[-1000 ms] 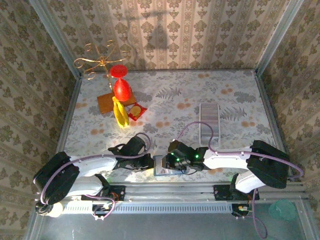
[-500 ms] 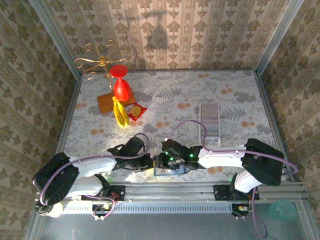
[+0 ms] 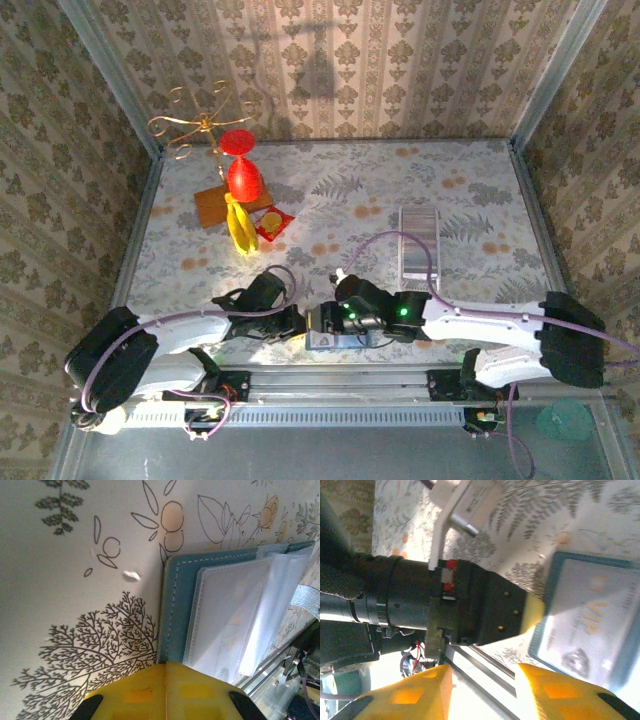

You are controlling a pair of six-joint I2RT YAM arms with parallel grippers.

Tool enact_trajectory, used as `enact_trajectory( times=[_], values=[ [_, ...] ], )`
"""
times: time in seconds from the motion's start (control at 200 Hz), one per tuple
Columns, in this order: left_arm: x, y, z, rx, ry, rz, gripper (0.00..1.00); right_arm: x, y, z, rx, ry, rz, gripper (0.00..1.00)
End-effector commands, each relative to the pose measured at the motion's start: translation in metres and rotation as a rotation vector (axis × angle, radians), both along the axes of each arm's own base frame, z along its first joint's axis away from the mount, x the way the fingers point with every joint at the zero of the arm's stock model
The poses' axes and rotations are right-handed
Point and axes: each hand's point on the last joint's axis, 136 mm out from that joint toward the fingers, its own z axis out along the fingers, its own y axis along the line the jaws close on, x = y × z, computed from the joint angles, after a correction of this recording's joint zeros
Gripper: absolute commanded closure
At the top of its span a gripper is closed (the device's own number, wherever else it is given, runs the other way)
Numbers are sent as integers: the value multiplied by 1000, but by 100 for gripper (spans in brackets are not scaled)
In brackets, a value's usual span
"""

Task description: Put the credit cards into the card holder

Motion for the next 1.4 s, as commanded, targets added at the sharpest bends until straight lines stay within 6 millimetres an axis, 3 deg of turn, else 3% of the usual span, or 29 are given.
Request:
enact_trajectory(
  times=[0.0,0.065,0.265,0.75,0.77,1.015,1.395],
  values=[
    [-1,14,-16,74,20,34,93,-7,-55,-44,-234,68,-111,60],
    [-1,14,-16,73,20,33,92,-13,-65,-58,-279,113,-124,58],
    [-1,14,-15,70,20,30,93,-20,-72,-84,-346,176,-133,54],
    [-2,15,-14,71,17,26,93,-13,-80,-93,-412,171,-196,51],
    [-2,14,-13,70,17,25,93,-14,-82,-100,-436,182,-195,51],
    [-3,15,-14,70,20,23,93,-14,-72,-108,-439,204,-171,47],
    [-4,15,-13,68,18,18,93,-1,-31,-91,-289,155,-122,43]
  ],
)
